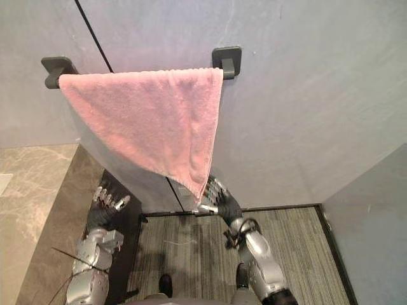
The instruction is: Organize washtable
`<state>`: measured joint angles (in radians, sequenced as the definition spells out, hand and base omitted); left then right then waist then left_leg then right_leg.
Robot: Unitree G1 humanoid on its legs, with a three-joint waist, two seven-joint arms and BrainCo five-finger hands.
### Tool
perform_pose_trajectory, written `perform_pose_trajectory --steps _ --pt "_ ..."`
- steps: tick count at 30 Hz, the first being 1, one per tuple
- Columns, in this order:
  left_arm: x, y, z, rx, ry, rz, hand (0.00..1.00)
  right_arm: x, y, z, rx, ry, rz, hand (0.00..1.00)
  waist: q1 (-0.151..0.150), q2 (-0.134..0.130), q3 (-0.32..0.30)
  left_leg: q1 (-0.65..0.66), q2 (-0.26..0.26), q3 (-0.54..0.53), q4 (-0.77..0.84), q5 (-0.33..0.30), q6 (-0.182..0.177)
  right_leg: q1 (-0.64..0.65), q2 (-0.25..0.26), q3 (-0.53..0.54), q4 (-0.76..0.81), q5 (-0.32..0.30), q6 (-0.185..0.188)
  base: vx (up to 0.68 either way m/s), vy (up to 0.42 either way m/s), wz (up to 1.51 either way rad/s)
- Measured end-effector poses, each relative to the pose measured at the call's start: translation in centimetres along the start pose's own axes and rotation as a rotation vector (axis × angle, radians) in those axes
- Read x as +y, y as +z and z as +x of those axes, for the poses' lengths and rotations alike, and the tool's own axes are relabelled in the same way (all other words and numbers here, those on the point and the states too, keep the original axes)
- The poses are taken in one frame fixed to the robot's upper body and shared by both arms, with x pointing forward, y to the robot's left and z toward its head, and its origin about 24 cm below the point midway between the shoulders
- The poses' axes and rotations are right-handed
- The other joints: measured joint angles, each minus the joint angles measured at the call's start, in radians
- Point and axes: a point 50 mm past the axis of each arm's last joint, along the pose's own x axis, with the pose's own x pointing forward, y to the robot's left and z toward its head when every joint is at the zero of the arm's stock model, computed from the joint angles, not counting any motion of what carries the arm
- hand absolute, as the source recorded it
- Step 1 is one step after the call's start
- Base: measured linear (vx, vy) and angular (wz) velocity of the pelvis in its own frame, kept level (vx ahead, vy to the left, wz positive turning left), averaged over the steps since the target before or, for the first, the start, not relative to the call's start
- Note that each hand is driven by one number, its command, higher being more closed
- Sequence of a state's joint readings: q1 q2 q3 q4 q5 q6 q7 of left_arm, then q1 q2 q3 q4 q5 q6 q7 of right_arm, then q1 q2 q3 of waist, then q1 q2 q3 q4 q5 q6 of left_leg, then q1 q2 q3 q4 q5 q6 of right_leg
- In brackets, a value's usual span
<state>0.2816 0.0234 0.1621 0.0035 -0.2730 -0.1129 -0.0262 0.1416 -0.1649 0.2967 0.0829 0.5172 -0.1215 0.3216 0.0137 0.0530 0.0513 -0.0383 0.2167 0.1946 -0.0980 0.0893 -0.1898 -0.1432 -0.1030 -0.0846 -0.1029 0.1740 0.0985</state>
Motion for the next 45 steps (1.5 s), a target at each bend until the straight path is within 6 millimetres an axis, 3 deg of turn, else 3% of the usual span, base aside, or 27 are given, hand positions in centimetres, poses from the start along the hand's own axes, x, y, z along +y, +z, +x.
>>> perform_pose_trajectory --steps 3,7,11,16,18,20,23,32,45 --pt "-2.1 -0.5 -2.2 0.045 -0.213 0.016 0.00 1.8 0.3 -0.9 -0.010 0.108 0.016 0.00 -0.006 -0.003 -0.004 0.004 0.000 0.004 0.002 -0.010 -0.002 0.001 0.000 0.002 0.000 -0.001 0.001 -0.01 0.004 -0.03" --pt "-5.1 0.6 -2.5 0.008 -0.451 -0.045 0.00 5.4 2.2 0.7 -0.075 0.338 0.011 0.00 -0.004 -0.001 -0.023 0.009 0.001 0.005 0.001 -0.010 -0.001 0.005 0.001 0.000 0.000 -0.002 0.002 -0.01 0.000 -0.01" --pt "-7.6 5.2 -0.2 -0.212 -0.575 -0.119 0.00 8.2 6.6 4.1 -0.229 0.522 -0.065 0.00 -0.001 -0.003 -0.025 0.014 0.002 0.004 -0.002 -0.010 -0.001 0.011 -0.004 -0.024 0.000 -0.002 0.002 -0.04 0.000 0.00" --pt "-10.2 11.4 2.5 -0.483 -0.629 -0.182 0.00 10.9 12.7 7.5 -0.452 0.624 -0.183 0.00 0.000 0.001 -0.029 0.008 0.004 0.002 -0.002 -0.006 -0.005 0.008 -0.003 -0.032 0.001 0.003 -0.002 -0.02 0.001 0.02" --pt "-10.9 13.7 3.3 -0.576 -0.641 -0.200 0.00 11.3 14.0 8.8 -0.490 0.621 -0.208 0.00 0.000 0.001 -0.029 -0.007 0.005 0.002 0.001 -0.004 -0.007 -0.008 -0.003 -0.034 0.003 0.008 -0.003 0.02 0.001 0.00" --pt "-11.5 15.7 3.9 -0.652 -0.638 -0.227 0.00 11.1 14.6 10.0 -0.494 0.572 -0.226 0.00 0.002 0.002 -0.029 -0.023 0.005 0.002 0.004 0.006 0.003 -0.023 -0.003 -0.037 0.004 0.019 -0.006 0.02 0.002 0.01" --pt "-10.8 16.8 4.6 -0.698 -0.589 -0.238 0.00 10.0 14.9 10.7 -0.492 0.487 -0.246 0.00 -0.001 0.003 -0.029 -0.024 0.005 0.002 0.004 0.009 0.003 -0.023 -0.003 -0.045 0.004 0.021 -0.006 0.05 0.011 0.01" --pt "-9.0 16.5 5.7 -0.680 -0.504 -0.246 0.00 8.5 15.7 11.0 -0.505 0.413 -0.271 0.00 -0.003 0.008 -0.026 -0.012 0.005 0.003 0.002 0.009 0.003 -0.012 -0.004 -0.051 0.004 0.021 -0.007 -0.02 0.005 0.01" --pt "-6.2 15.5 7.0 -0.634 -0.390 -0.204 0.00 4.8 18.0 10.1 -0.568 0.276 -0.318 0.00 -0.004 0.014 -0.022 -0.002 0.010 0.009 -0.003 0.005 -0.002 -0.004 -0.002 -0.055 0.003 0.006 -0.006 -0.04 -0.001 0.00"
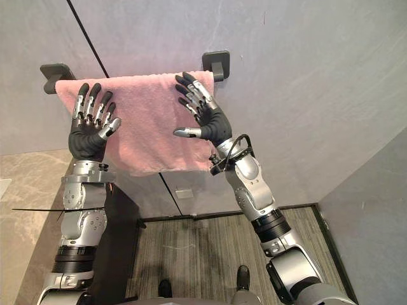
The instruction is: Organize washtable
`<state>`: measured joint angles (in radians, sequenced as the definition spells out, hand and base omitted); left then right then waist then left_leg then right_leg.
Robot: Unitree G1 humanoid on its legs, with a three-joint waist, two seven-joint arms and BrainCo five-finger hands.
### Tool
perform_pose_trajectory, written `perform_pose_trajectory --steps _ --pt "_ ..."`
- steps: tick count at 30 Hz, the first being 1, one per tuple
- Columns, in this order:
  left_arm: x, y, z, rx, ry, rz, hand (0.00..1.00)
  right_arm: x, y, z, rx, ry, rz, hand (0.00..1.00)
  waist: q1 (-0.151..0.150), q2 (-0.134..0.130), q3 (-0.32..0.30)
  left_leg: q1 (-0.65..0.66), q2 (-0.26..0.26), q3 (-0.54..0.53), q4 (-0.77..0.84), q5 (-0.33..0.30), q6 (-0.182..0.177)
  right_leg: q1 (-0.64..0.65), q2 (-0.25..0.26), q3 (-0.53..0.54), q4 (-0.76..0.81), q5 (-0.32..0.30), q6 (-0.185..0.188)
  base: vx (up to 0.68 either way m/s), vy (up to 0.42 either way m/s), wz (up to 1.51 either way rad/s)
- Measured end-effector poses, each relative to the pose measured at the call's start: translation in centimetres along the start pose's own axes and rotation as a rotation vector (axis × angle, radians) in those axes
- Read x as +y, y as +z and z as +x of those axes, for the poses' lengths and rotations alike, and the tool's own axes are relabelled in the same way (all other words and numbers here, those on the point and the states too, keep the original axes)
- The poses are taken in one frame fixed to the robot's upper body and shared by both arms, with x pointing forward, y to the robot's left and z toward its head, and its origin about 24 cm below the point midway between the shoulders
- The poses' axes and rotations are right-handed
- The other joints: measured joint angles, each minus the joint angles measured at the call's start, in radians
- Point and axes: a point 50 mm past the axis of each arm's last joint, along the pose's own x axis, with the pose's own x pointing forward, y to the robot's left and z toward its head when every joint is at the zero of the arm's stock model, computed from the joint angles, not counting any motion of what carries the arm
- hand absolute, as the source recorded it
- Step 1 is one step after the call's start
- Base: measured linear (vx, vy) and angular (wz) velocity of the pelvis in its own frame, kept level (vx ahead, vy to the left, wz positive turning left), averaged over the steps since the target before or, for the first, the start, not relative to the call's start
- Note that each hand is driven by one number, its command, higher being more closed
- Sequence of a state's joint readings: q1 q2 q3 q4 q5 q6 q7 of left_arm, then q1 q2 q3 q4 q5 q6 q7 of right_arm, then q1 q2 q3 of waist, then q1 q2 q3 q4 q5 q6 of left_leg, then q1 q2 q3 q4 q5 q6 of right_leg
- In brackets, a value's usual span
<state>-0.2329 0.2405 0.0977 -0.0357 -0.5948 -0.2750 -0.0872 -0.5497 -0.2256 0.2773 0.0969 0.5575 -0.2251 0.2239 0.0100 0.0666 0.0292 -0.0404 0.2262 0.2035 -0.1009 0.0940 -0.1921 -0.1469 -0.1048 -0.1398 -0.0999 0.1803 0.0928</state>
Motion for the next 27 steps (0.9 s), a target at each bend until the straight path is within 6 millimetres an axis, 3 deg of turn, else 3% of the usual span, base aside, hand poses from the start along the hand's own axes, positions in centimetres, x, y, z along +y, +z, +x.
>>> perform_pose_trajectory --steps 11,16,27 --pt "1.1 -0.5 -0.2 0.030 0.045 0.033 0.00 -1.0 0.5 -0.2 -0.015 -0.040 -0.027 0.00 -0.001 -0.004 0.010 0.002 -0.001 -0.001 0.004 0.003 0.005 0.006 -0.001 -0.007 0.001 0.008 0.001 0.01 0.004 0.00" --pt "1.2 -0.7 -0.3 0.040 0.048 0.039 0.00 -2.0 -0.2 -0.8 0.022 -0.086 -0.034 0.00 0.001 -0.006 0.014 0.003 0.000 -0.005 0.000 0.003 0.005 0.011 -0.002 -0.011 0.000 0.007 0.001 -0.01 0.001 0.03" --pt "1.7 -1.2 -0.4 0.067 0.061 0.062 0.00 -3.1 0.3 -1.2 0.038 -0.100 -0.097 0.00 0.003 -0.025 0.031 0.002 0.001 -0.011 0.000 0.003 0.005 0.014 -0.002 -0.018 0.000 0.010 -0.002 0.00 0.000 0.01"
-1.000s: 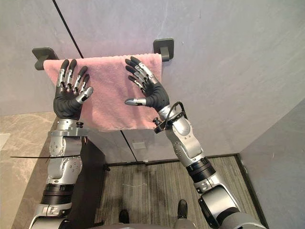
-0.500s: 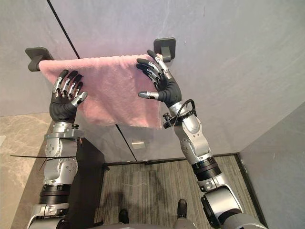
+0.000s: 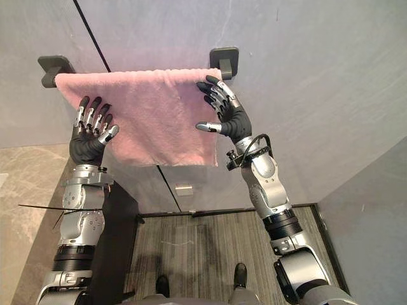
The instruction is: Organize washtable
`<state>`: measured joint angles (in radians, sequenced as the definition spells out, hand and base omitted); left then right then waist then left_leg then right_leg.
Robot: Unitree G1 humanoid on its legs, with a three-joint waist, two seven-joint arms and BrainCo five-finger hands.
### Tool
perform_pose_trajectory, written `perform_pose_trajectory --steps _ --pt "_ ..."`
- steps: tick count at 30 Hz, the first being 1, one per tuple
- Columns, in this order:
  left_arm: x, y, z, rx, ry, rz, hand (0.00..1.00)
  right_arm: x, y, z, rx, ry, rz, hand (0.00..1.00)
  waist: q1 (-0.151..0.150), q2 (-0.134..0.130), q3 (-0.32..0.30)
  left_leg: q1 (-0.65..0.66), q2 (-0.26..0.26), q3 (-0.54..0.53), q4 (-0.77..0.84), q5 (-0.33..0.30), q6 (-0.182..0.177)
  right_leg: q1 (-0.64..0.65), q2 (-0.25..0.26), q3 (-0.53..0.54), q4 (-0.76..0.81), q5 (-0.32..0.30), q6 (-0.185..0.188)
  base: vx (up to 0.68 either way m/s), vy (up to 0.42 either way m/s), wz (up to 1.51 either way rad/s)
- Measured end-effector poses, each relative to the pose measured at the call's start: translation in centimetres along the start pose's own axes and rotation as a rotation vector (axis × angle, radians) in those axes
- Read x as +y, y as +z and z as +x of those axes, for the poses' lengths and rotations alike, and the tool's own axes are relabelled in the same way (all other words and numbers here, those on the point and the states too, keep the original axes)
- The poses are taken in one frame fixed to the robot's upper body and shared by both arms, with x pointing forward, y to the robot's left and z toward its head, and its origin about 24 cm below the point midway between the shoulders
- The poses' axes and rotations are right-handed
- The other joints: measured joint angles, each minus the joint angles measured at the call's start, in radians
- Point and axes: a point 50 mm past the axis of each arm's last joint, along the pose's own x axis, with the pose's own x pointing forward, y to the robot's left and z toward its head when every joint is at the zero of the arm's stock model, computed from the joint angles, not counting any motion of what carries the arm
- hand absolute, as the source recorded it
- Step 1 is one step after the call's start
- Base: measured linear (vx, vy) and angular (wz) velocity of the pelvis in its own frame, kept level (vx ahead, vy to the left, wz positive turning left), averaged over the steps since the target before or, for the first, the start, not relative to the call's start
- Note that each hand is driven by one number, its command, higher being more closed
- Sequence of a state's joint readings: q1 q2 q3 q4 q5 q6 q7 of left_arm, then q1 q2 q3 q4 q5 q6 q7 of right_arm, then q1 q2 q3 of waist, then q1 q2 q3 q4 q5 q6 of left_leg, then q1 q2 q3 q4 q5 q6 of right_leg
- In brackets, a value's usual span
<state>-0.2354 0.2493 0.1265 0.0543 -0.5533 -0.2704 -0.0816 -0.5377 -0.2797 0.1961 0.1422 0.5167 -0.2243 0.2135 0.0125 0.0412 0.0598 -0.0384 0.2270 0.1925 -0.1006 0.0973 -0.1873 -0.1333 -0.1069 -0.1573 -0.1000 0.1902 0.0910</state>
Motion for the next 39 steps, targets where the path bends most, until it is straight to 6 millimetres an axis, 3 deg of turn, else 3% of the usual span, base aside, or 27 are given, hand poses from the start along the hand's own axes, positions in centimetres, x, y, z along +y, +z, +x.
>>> perform_pose_trajectory --steps 3,5,7,8,10,11,12,13,14,17,20,22,23,24,25,26,27,28,30,31,32,33,34,37,39 --pt "0.1 0.0 -0.2 0.002 0.005 0.016 0.00 -0.5 -0.2 -0.8 -0.001 -0.040 0.012 0.00 0.001 0.001 0.001 0.001 0.000 0.001 0.001 0.000 0.000 0.000 0.000 0.000 0.000 -0.001 0.001 0.00 0.000 0.00" --pt "1.0 -0.6 -1.7 0.035 0.051 0.044 0.00 -0.8 -1.1 -3.2 0.029 -0.104 0.018 0.00 0.000 0.002 0.001 0.002 -0.001 0.003 0.005 0.000 0.000 0.000 0.000 0.001 0.000 -0.003 0.003 0.00 0.000 0.00" --pt "2.6 -1.8 -4.5 0.109 0.136 0.081 0.00 -0.8 -2.6 -7.5 0.115 -0.174 0.007 0.00 -0.001 0.003 0.002 0.004 -0.001 0.005 0.006 -0.004 0.003 0.000 0.001 0.005 0.001 -0.007 0.006 0.00 0.000 -0.05" --pt "4.5 -3.4 -7.9 0.222 0.241 0.110 0.00 -0.5 -4.5 -12.4 0.245 -0.244 0.021 0.00 -0.001 0.005 0.002 0.010 -0.001 0.012 0.006 -0.012 0.001 0.002 0.002 0.013 0.001 -0.011 0.008 0.00 0.000 -0.16" --pt "6.6 -5.7 -12.4 0.401 0.366 0.144 0.00 0.0 -6.9 -18.1 0.448 -0.320 0.060 0.00 -0.001 0.008 0.003 0.023 -0.001 0.026 0.006 -0.023 0.001 0.007 0.002 0.025 0.001 -0.014 0.011 0.02 0.009 -0.20" --pt "8.1 -7.7 -17.1 0.595 0.476 0.157 0.00 0.9 -9.0 -23.3 0.660 -0.380 0.104 0.00 -0.013 0.008 0.003 0.037 -0.003 0.032 0.007 -0.029 0.002 0.016 0.001 0.030 0.001 -0.019 0.014 0.04 0.014 -0.11" --pt "8.3 -8.4 -18.8 0.666 0.509 0.156 0.00 1.3 -9.7 -25.2 0.736 -0.400 0.121 0.00 -0.021 0.007 0.003 0.045 -0.002 0.032 0.007 -0.031 0.002 0.025 0.001 0.028 0.001 -0.023 0.016 0.03 0.014 -0.06" --pt "8.5 -9.5 -22.3 0.798 0.562 0.154 0.00 2.0 -10.5 -28.4 0.878 -0.426 0.123 0.00 -0.027 0.005 0.004 0.058 -0.002 0.033 0.007 -0.038 0.001 0.044 0.002 0.029 0.001 -0.030 0.016 0.00 0.000 0.00" --pt "8.4 -9.8 -24.0 0.858 0.587 0.156 0.00 2.4 -10.8 -29.8 0.945 -0.425 0.109 0.00 -0.027 0.005 0.004 0.068 -0.002 0.037 0.007 -0.046 0.001 0.052 0.002 0.032 0.000 -0.035 0.020 -0.01 0.010 -0.08" --pt "7.2 -11.1 -32.3 1.164 0.708 0.147 0.00 4.3 -12.3 -35.7 1.266 -0.387 0.041 0.00 -0.016 0.000 0.006 0.079 0.002 0.056 0.072 -0.108 0.008 0.084 -0.001 0.052 0.000 -0.050 0.019 -0.02 0.015 -0.15" --pt "5.4 -11.7 -36.9 1.336 0.837 0.100 0.00 4.5 -12.5 -39.0 1.454 -0.377 -0.038 0.00 -0.001 0.005 0.012 0.046 0.003 0.024 0.123 -0.123 0.023 0.097 -0.008 0.024 0.004 -0.054 0.020 -0.01 -0.001 0.23" --pt "5.0 -12.0 -37.5 1.390 0.861 0.106 0.00 3.9 -12.9 -39.6 1.526 -0.397 -0.100 0.00 -0.002 0.013 0.026 0.006 0.003 -0.030 0.144 -0.115 0.039 0.081 -0.019 -0.036 0.067 -0.089 0.018 -0.06 -0.006 0.95" --pt "5.0 -12.3 -37.2 1.386 0.894 0.111 0.00 3.4 -13.3 -39.7 1.551 -0.456 -0.113 0.00 0.008 0.033 0.031 -0.034 0.009 -0.041 0.156 -0.120 0.142 0.031 -0.035 -0.078 0.176 -0.132 -0.001 -0.08 -0.053 1.17" --pt "5.3 -12.2 -37.0 1.372 0.921 0.118 0.00 3.1 -13.4 -39.6 1.552 -0.486 -0.117 0.00 0.009 0.029 0.030 -0.042 0.019 -0.027 0.147 -0.146 0.201 0.001 -0.036 -0.098 0.237 -0.157 -0.026 -0.05 -0.084 0.88" --pt "5.7 -11.9 -37.1 1.360 0.955 0.125 0.00 3.2 -13.5 -39.5 1.549 -0.497 -0.111 0.00 0.004 0.013 0.026 -0.032 0.023 0.014 0.123 -0.175 0.230 -0.011 -0.032 -0.112 0.252 -0.170 -0.034 0.01 -0.139 0.88" --pt "6.9 -11.6 -36.3 1.305 1.022 0.133 0.00 4.0 -13.9 -39.3 1.520 -0.593 -0.055 0.00 0.003 -0.039 0.045 -0.055 0.045 0.118 0.317 -0.203 0.227 -0.014 -0.069 -0.155 0.280 -0.206 -0.067 0.00 -0.107 0.75" --pt "6.8 -11.8 -36.1 1.298 1.023 0.126 0.00 4.0 -13.8 -39.5 1.517 -0.627 -0.053 0.00 0.010 -0.034 0.050 -0.082 0.067 0.122 0.445 -0.207 0.230 -0.013 -0.074 -0.169 0.298 -0.209 -0.070 0.03 -0.039 0.84" --pt "6.0 -12.4 -36.1 1.327 0.987 0.100 0.00 3.6 -13.5 -40.1 1.523 -0.694 -0.048 0.00 0.010 -0.016 0.055 -0.105 0.108 0.127 0.690 -0.214 0.219 -0.009 -0.073 -0.198 0.327 -0.219 -0.077 0.01 0.039 0.42" --pt "6.1 -12.6 -35.4 1.314 0.960 0.101 0.00 3.4 -13.3 -40.3 1.525 -0.738 -0.034 0.00 0.003 0.006 0.051 -0.066 0.100 0.118 0.801 -0.234 0.171 -0.009 -0.072 -0.215 0.345 -0.218 -0.076 0.01 0.090 0.42" --pt "6.2 -12.8 -34.2 1.278 0.941 0.104 0.00 3.2 -13.2 -40.4 1.517 -0.773 -0.030 0.00 -0.002 0.021 0.052 -0.046 0.097 0.095 0.791 -0.272 0.094 -0.017 -0.070 -0.236 0.359 -0.216 -0.072 -0.04 0.120 0.45" --pt "6.0 -13.2 -33.1 1.253 0.921 0.096 0.00 3.2 -13.2 -40.5 1.513 -0.809 -0.021 0.00 -0.003 0.030 0.052 -0.042 0.075 0.078 0.756 -0.285 0.062 -0.017 -0.074 -0.244 0.361 -0.210 -0.063 -0.13 0.149 0.48" --pt "5.9 -13.4 -32.1 1.230 0.879 0.109 0.00 3.4 -13.2 -40.6 1.513 -0.831 -0.008 0.00 -0.008 0.003 0.053 -0.013 0.041 0.062 0.671 -0.301 0.038 -0.013 -0.084 -0.245 0.337 -0.192 -0.054 -0.11 0.075 0.27" --pt "5.8 -13.5 -31.8 1.226 0.860 0.116 0.00 3.7 -13.4 -40.4 1.511 -0.829 0.003 0.00 -0.013 -0.008 0.047 0.014 0.030 0.059 0.641 -0.323 0.021 -0.018 -0.097 -0.245 0.323 -0.183 -0.054 -0.17 0.166 0.16" --pt "4.4 -14.7 -29.2 1.225 0.676 0.148 0.00 2.7 -13.3 -39.5 1.467 -0.853 -0.034 0.00 -0.026 0.027 0.058 0.008 0.047 0.087 0.598 -0.466 0.042 -0.064 -0.085 -0.245 0.342 -0.133 -0.037 -0.27 0.280 -0.01" --pt "3.7 -15.4 -26.9 1.200 0.562 0.177 0.00 3.2 -13.6 -39.5 1.481 -0.872 -0.008 0.00 -0.029 -0.011 0.065 0.003 -0.004 0.102 0.568 -0.470 0.068 -0.081 -0.110 -0.224 0.311 -0.090 -0.030 -0.27 0.178 -0.08"
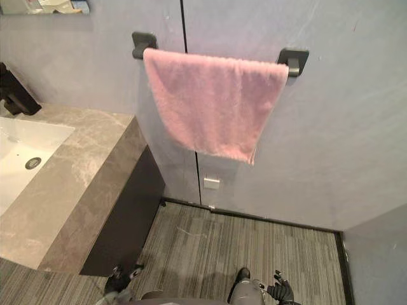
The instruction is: Organize washtable
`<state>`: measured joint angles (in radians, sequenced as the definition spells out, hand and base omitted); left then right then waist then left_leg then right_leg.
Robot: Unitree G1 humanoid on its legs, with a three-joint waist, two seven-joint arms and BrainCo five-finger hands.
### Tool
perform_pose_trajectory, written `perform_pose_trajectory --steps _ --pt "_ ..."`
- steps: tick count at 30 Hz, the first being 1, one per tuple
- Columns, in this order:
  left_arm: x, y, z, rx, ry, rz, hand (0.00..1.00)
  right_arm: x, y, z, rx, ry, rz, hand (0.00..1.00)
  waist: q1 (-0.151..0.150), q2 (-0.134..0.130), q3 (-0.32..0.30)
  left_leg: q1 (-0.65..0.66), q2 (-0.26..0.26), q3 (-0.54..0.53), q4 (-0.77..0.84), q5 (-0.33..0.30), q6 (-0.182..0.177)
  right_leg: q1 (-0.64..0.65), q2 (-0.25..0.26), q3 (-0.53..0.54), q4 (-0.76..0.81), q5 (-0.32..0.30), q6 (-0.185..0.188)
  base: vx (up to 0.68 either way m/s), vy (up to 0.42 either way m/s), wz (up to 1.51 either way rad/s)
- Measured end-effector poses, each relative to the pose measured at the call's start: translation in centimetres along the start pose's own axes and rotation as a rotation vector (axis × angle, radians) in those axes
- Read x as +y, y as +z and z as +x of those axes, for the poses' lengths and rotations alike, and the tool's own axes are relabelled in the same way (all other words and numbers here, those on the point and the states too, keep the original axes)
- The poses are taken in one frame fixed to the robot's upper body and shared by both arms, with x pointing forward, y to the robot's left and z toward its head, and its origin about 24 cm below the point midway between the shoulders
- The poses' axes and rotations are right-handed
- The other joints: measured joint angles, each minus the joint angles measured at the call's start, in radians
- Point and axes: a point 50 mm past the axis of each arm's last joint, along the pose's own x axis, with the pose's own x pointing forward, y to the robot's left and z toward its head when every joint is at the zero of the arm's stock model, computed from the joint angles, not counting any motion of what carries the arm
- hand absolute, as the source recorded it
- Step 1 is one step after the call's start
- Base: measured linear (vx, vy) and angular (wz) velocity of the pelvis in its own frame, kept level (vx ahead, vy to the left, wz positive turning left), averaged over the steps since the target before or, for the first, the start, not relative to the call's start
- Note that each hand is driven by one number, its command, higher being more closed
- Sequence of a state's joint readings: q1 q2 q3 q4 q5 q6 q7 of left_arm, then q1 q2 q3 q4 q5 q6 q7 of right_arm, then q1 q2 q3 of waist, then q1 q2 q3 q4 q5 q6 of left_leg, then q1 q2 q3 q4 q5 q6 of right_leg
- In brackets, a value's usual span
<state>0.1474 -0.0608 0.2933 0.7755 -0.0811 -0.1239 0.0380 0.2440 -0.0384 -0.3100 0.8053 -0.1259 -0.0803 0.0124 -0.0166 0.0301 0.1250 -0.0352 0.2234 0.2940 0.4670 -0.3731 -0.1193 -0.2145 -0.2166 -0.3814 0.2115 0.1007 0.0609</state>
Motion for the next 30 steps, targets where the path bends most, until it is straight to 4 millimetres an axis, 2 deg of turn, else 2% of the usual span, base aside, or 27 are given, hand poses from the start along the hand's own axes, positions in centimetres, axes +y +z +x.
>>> perform_pose_trajectory --steps 1,3,4,5,6,7,8,9,10,11,12,13,14,15,17,18,19,20,21,22,23,25,27,28,29,30 --pt "-0.6 0.5 0.1 -0.020 -0.034 0.049 0.00 0.3 -0.3 -0.1 0.013 0.005 0.005 0.00 0.006 -0.016 0.000 0.000 -0.015 0.011 0.005 0.002 0.004 0.007 -0.010 0.007 -0.030 0.027 0.002 -0.26 0.102 -0.20" --pt "-1.0 1.2 0.1 -0.054 -0.076 0.108 0.00 0.6 -0.5 -0.2 0.021 0.005 0.007 0.00 0.004 -0.028 0.002 -0.003 -0.027 0.026 0.014 0.008 0.023 0.023 -0.021 -0.003 -0.065 0.040 0.005 -0.24 0.067 -0.11" --pt "-1.2 1.7 0.1 -0.078 -0.086 0.120 0.00 0.6 -0.4 -0.2 0.021 0.006 0.007 0.00 0.004 -0.040 0.002 -0.004 -0.031 0.044 0.012 0.017 0.039 0.017 -0.029 -0.006 -0.065 0.008 0.014 -0.21 0.017 -0.18" --pt "-1.3 1.5 -0.1 -0.073 -0.085 0.118 0.00 0.5 -0.1 -0.1 0.011 0.003 0.005 0.00 0.005 -0.017 0.010 -0.001 -0.020 0.059 -0.009 0.035 0.057 -0.002 -0.030 -0.007 -0.011 -0.056 0.012 -0.19 0.001 -0.23" --pt "-1.6 1.5 -0.2 -0.076 -0.091 0.111 0.00 0.3 0.4 0.1 -0.005 0.001 0.002 0.00 0.008 -0.009 0.013 0.000 -0.010 0.067 -0.014 0.042 0.058 -0.038 -0.031 0.016 0.107 -0.075 -0.005 -0.15 -0.030 -0.27" --pt "-1.1 1.2 -0.3 -0.072 -0.075 0.113 0.00 0.3 0.6 0.0 -0.015 0.000 0.003 0.00 0.007 -0.023 0.013 0.010 0.001 0.068 -0.014 0.045 0.052 -0.055 -0.027 0.061 0.271 -0.103 -0.001 -0.10 -0.087 -0.25" --pt "-0.1 0.7 -0.5 -0.056 -0.055 0.126 0.00 0.6 0.2 -0.1 -0.005 0.007 0.004 0.00 0.011 -0.030 0.008 0.015 0.004 0.070 -0.014 0.048 0.044 -0.051 -0.014 0.109 0.403 -0.193 0.010 -0.07 -0.122 -0.18" --pt "0.3 0.6 -0.6 -0.051 -0.047 0.132 0.00 0.9 0.2 -0.1 -0.003 0.015 0.007 0.00 0.015 -0.045 0.007 0.014 0.004 0.069 -0.014 0.052 0.039 -0.048 -0.006 0.146 0.458 -0.244 0.026 -0.04 -0.201 -0.02" --pt "0.6 0.2 -0.8 -0.038 -0.038 0.131 0.00 1.2 0.0 -0.2 0.002 0.019 0.015 0.00 0.028 -0.060 0.009 0.006 0.004 0.060 -0.011 0.057 0.029 -0.043 0.010 0.211 0.493 -0.292 0.066 -0.02 -0.201 0.13" --pt "0.6 0.1 -0.8 -0.034 -0.038 0.130 0.00 1.2 -0.1 -0.3 0.006 0.020 0.017 0.00 0.034 -0.068 0.008 -0.002 0.003 0.048 -0.009 0.062 0.021 -0.042 0.022 0.243 0.491 -0.306 0.082 -0.02 -0.274 0.50" --pt "0.6 -0.5 -1.0 -0.011 -0.027 0.107 0.00 1.3 -0.8 -0.5 0.025 0.018 0.029 0.00 0.033 -0.074 -0.005 -0.032 0.004 0.001 -0.015 0.074 0.007 -0.013 0.070 0.279 0.417 -0.317 0.100 -0.02 -0.219 0.52" --pt "0.5 -1.2 -1.3 0.007 -0.021 0.083 0.00 0.8 -0.6 -0.4 0.018 0.009 0.025 0.00 0.058 -0.037 -0.034 -0.055 0.014 -0.021 -0.058 0.113 0.015 0.020 0.112 0.315 0.318 -0.335 0.097 -0.03 -0.344 0.69" --pt "0.8 -1.1 -1.3 -0.006 -0.005 0.073 0.00 1.1 -0.3 -0.3 0.009 0.016 0.032 0.00 0.073 -0.078 -0.039 -0.080 -0.017 -0.033 -0.114 0.178 0.002 0.029 0.126 0.418 0.290 -0.401 0.057 -0.05 -0.280 0.49" --pt "0.9 -0.8 -1.1 -0.015 0.001 0.071 0.00 1.2 -0.2 -0.2 0.006 0.020 0.030 0.00 0.076 -0.076 -0.032 -0.092 -0.028 -0.049 -0.127 0.194 -0.004 0.030 0.129 0.418 0.273 -0.399 0.031 -0.10 -0.303 0.83" --pt "1.3 -1.2 -1.2 0.006 0.032 0.061 0.00 0.9 0.0 0.2 0.015 0.017 0.018 0.00 0.092 -0.063 -0.021 -0.122 -0.034 -0.116 -0.180 0.254 0.001 0.036 0.128 0.353 0.238 -0.379 0.012 -0.12 -0.164 1.09" --pt "1.6 -1.7 -1.4 0.021 0.046 0.062 0.00 0.8 0.4 0.4 0.009 0.012 0.015 0.00 0.090 -0.047 -0.018 -0.167 -0.039 -0.180 -0.189 0.293 -0.012 0.033 0.116 0.273 0.239 -0.380 0.008 -0.11 -0.130 1.30" --pt "1.6 -1.7 -1.4 0.023 0.056 0.056 0.00 0.6 0.6 0.5 0.004 0.004 0.013 0.00 0.088 -0.044 -0.017 -0.186 -0.043 -0.189 -0.202 0.318 -0.029 0.032 0.108 0.239 0.239 -0.380 0.003 -0.16 -0.122 1.64" --pt "1.9 -1.6 -1.3 0.022 0.081 0.045 0.00 0.8 0.8 0.7 0.004 0.003 0.021 0.00 0.085 -0.053 -0.015 -0.193 -0.046 -0.154 -0.251 0.363 -0.022 0.029 0.080 0.179 0.229 -0.369 -0.022 -0.11 -0.033 1.18" --pt "2.1 -1.4 -1.3 0.017 0.088 0.043 0.00 0.9 0.9 0.7 0.002 0.000 0.032 0.00 0.084 -0.056 -0.014 -0.207 -0.030 -0.079 -0.227 0.352 -0.014 0.028 0.070 0.149 0.226 -0.364 -0.030 -0.11 -0.005 1.56" --pt "2.2 -1.3 -1.1 0.019 0.100 0.035 0.00 0.8 0.8 0.7 0.001 -0.012 0.042 0.00 0.085 -0.051 -0.008 -0.230 0.024 0.098 -0.111 0.307 0.062 0.045 0.049 0.077 0.223 -0.360 -0.035 -0.07 0.049 1.62" --pt "2.3 -1.3 -1.0 0.026 0.109 0.034 0.00 0.5 0.4 0.6 0.015 -0.028 0.057 0.00 0.081 -0.048 -0.001 -0.220 0.059 0.178 -0.039 0.275 0.112 0.073 0.028 0.015 0.234 -0.360 -0.036 -0.06 0.067 1.73" --pt "2.3 -1.2 -1.0 0.023 0.111 0.032 0.00 0.2 -0.5 0.2 0.038 -0.050 0.084 0.00 0.076 -0.059 0.004 -0.206 0.093 0.217 0.060 0.227 0.169 0.114 -0.024 -0.070 0.258 -0.360 -0.035 -0.05 0.181 1.52" --pt "2.4 -0.8 -0.8 0.013 0.126 0.019 0.00 -0.4 -1.4 0.1 0.074 -0.081 0.125 0.00 0.081 -0.071 0.003 -0.208 0.138 0.206 0.177 0.202 0.172 0.143 -0.083 -0.136 0.248 -0.348 -0.014 -0.06 0.341 1.11" --pt "2.7 -1.0 -0.8 0.022 0.144 0.010 0.00 -0.8 -2.3 -0.1 0.109 -0.099 0.148 0.00 0.076 -0.069 0.001 -0.196 0.196 0.175 0.249 0.202 0.172 0.182 -0.121 -0.179 0.211 -0.315 0.044 -0.05 0.417 0.79" --pt "2.8 -1.2 -0.9 0.029 0.151 0.007 0.00 -0.9 -2.7 -0.2 0.128 -0.108 0.162 0.00 0.073 -0.065 -0.002 -0.195 0.226 0.164 0.258 0.206 0.166 0.198 -0.138 -0.194 0.198 -0.300 0.070 -0.02 0.461 0.95" --pt "2.8 -1.5 -1.0 0.043 0.153 0.006 0.00 -1.3 -3.5 -0.4 0.162 -0.127 0.189 0.00 0.062 -0.044 -0.017 -0.193 0.263 0.151 0.229 0.241 0.138 0.202 -0.159 -0.216 0.195 -0.277 0.111 0.04 0.450 0.97"
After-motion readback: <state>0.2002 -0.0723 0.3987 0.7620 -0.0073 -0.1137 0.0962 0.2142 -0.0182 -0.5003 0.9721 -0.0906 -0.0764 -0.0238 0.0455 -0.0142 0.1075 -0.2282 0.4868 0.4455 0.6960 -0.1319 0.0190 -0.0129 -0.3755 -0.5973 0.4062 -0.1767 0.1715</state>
